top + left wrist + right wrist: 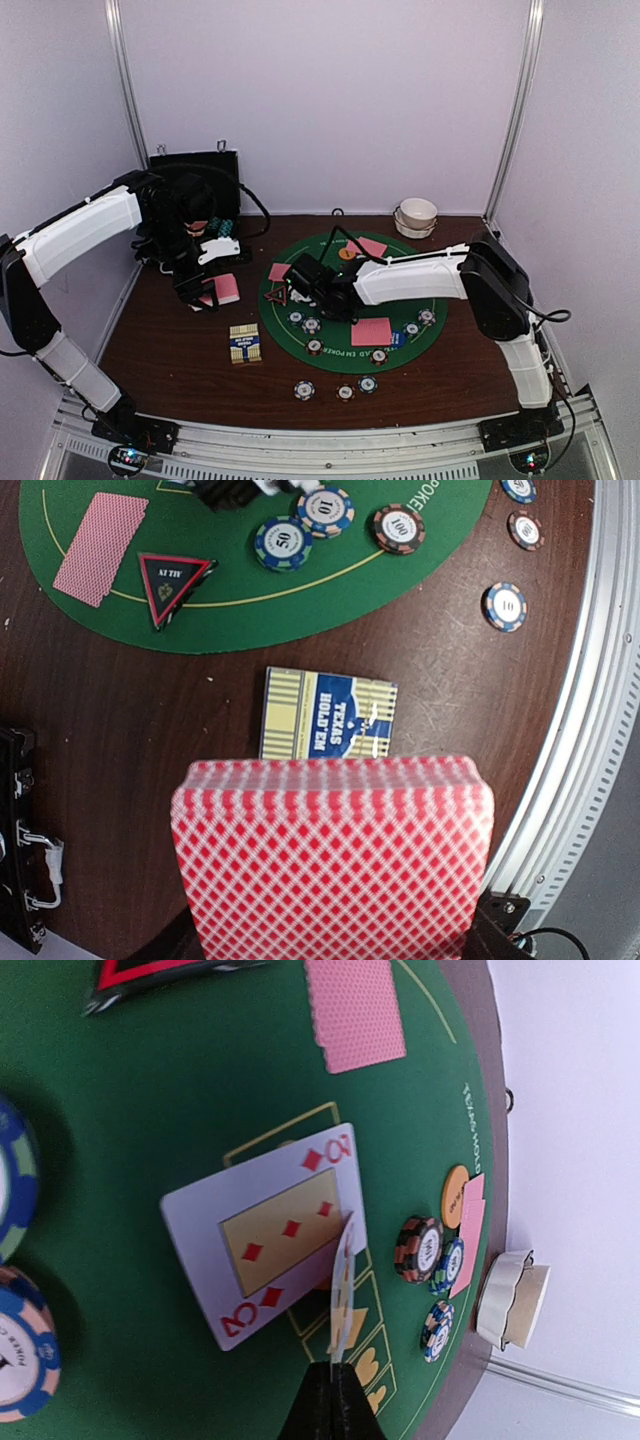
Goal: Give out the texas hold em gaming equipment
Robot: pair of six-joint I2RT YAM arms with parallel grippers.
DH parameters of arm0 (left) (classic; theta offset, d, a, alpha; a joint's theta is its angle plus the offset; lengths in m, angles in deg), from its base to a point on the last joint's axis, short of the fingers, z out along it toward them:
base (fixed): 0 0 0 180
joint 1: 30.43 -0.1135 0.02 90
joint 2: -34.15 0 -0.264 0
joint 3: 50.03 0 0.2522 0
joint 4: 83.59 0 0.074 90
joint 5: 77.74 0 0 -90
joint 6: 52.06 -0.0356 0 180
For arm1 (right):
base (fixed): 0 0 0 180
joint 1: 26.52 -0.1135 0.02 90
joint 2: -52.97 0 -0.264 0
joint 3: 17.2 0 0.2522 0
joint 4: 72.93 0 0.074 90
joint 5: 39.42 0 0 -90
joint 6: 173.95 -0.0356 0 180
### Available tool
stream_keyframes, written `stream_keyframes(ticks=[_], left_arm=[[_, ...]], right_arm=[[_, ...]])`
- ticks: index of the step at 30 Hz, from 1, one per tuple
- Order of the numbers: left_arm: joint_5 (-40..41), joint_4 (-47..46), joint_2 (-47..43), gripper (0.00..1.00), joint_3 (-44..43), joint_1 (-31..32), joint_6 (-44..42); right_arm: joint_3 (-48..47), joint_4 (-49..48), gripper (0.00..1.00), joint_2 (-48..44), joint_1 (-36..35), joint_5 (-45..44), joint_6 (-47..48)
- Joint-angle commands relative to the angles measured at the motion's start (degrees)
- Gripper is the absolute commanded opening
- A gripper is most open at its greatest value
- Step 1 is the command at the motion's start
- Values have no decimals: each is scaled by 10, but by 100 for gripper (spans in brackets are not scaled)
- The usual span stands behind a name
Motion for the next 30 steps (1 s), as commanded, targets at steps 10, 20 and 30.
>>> stream_keyframes(ticks=[10,20,30], left_arm=[[-14,6,-6,0,-18,-4,-2],[-16,6,-7,0,-18,-4,-2],[-18,7,-9,0,-18,-4,-3]], right_arm=[[17,-26,28,12,-16,-31,1],[52,-26,66,-11,-24,-15,-19],[50,2,97,-122,41,66,-214]])
